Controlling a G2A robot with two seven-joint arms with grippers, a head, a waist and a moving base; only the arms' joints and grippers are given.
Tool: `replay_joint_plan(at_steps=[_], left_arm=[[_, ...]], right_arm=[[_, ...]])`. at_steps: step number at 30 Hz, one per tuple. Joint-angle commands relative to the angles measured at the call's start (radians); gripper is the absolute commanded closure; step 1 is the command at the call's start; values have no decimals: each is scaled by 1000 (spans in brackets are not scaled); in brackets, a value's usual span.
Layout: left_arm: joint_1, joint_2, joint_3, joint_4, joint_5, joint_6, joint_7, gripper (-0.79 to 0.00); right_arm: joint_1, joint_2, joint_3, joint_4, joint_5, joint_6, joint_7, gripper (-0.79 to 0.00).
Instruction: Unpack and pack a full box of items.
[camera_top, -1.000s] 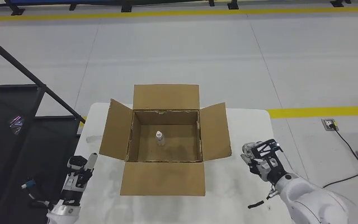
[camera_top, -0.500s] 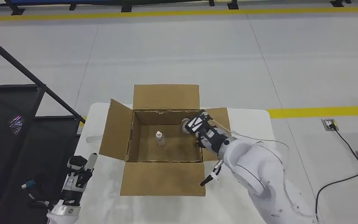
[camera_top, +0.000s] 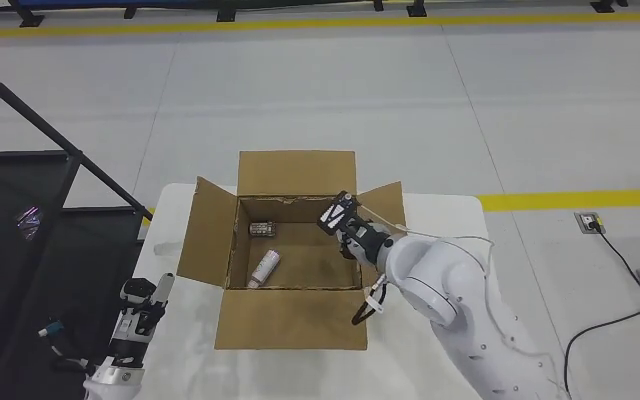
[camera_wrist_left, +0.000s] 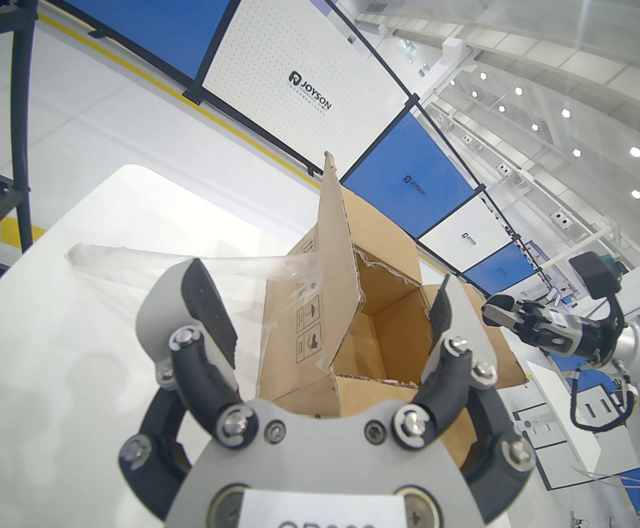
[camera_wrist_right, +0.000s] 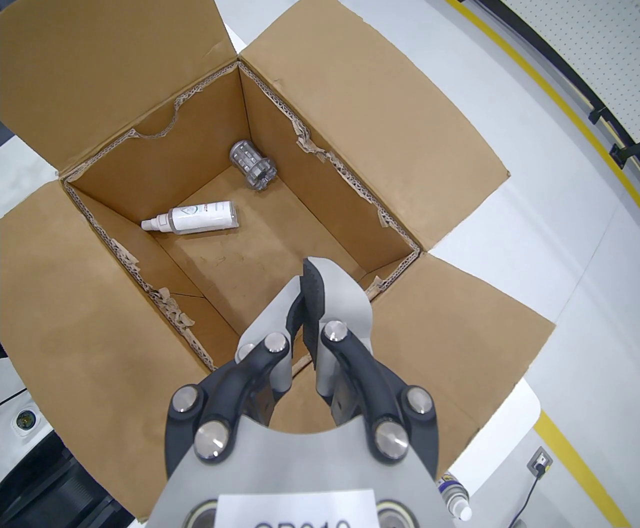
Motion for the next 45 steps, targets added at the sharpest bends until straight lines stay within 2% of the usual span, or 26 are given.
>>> replay_joint_plan(at_steps=[1,4,7,9,10,11,12,13,19,24,29,37,38,39,40,42,44,45], left_arm=[[0,0,0,0,0,0,0,-785],[0,0,0,0,0,0,0,-785],[0,0,0,0,0,0,0,-785],[0,0,0,0,0,0,0,-785],[0,0,0,0,0,0,0,-785],[0,0,0,0,0,0,0,-785],[0,0,0,0,0,0,0,-785],[0,0,0,0,0,0,0,-785],[0,0,0,0,0,0,0,-785],[0,0,0,0,0,0,0,-785],[0,0,0,0,0,0,0,-785],[0,0,0,0,0,0,0,-785],[0,0,0,0,0,0,0,-785],[0,0,0,0,0,0,0,-785],[0,0,0,0,0,0,0,-785],[0,0,0,0,0,0,0,-785],[0,0,0,0,0,0,0,-785],[0,0,0,0,0,0,0,-785]], right_arm=[[-20,5,20,-16,-4,-14,1,-31],[-56,14,49,-50,-17,-32,-2,-160],[-97,25,84,-93,-55,-44,-6,-323],[-132,32,119,-124,-78,-40,-11,-391],[-152,37,142,-139,-86,-40,-12,-542],[-173,41,167,-154,-94,-43,-12,-653],[-194,46,195,-168,-102,-44,-10,-748],[-217,51,224,-182,-108,-43,-11,-785],[-354,75,418,-217,-107,-30,-37,-785],[-413,86,528,-132,-115,21,-51,-785],[-365,95,575,65,-49,-29,-39,-785],[-263,108,581,318,15,-115,-99,-785],[-252,110,578,339,20,-122,-103,-763],[-243,111,575,357,23,-128,-107,-702],[-235,112,572,374,25,-133,-109,-690],[-219,115,567,403,31,-144,-114,-499],[-206,117,561,429,33,-149,-120,-388],[-201,118,557,439,34,-150,-122,-366]])
